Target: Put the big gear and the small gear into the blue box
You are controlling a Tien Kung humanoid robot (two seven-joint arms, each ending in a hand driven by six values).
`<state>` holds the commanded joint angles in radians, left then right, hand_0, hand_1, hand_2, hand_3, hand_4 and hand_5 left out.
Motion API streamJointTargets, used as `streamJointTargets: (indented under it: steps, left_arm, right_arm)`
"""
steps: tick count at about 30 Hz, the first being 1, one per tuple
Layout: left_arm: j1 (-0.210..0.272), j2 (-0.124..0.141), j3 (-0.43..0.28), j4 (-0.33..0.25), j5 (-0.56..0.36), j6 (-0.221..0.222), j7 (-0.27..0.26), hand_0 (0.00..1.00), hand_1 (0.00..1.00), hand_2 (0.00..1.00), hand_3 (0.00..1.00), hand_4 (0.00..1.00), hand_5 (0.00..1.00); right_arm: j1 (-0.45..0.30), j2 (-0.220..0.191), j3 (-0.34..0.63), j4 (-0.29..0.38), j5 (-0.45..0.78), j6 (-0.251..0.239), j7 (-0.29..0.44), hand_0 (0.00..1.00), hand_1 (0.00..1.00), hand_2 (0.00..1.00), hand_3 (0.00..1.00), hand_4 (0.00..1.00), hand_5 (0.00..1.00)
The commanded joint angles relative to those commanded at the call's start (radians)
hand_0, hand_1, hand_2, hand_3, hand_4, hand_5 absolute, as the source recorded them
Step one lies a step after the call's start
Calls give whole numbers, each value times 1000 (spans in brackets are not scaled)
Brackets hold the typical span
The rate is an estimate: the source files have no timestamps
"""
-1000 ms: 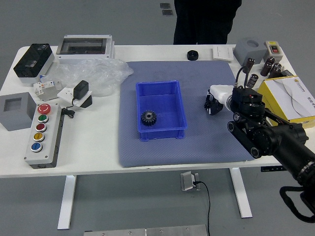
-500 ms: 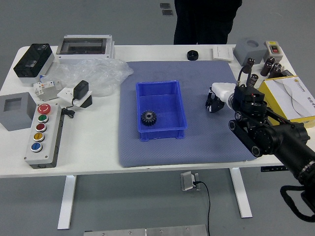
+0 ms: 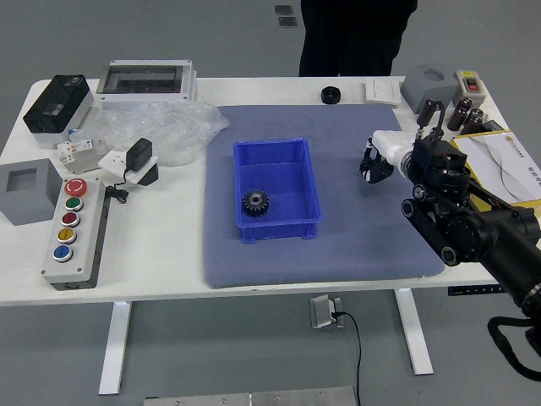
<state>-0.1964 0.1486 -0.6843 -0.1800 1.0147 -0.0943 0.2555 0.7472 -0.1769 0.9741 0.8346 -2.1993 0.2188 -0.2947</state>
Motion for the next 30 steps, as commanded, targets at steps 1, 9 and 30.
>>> streamJointTargets:
  steps: [1,9,30]
  left_arm:
    - [0,1,0,0,-1,0,0,793,762,752,687,460,169]
    - [0,6,-2,0,-2,1,-2,793,762,751,687,460,170]
    - [2,1,13,0,1,-3,-2,793,762,749,687,458,172]
  right_arm:
    - [-2,-5,7,15,-4,2,-2,649,471,456,474,596,118]
    - [-19,-41,41,190,-38,31,-25,649,473,456,474,574,119]
    - [-9,100,-70,506,-27,55,-43,667,501,484,547,560,132]
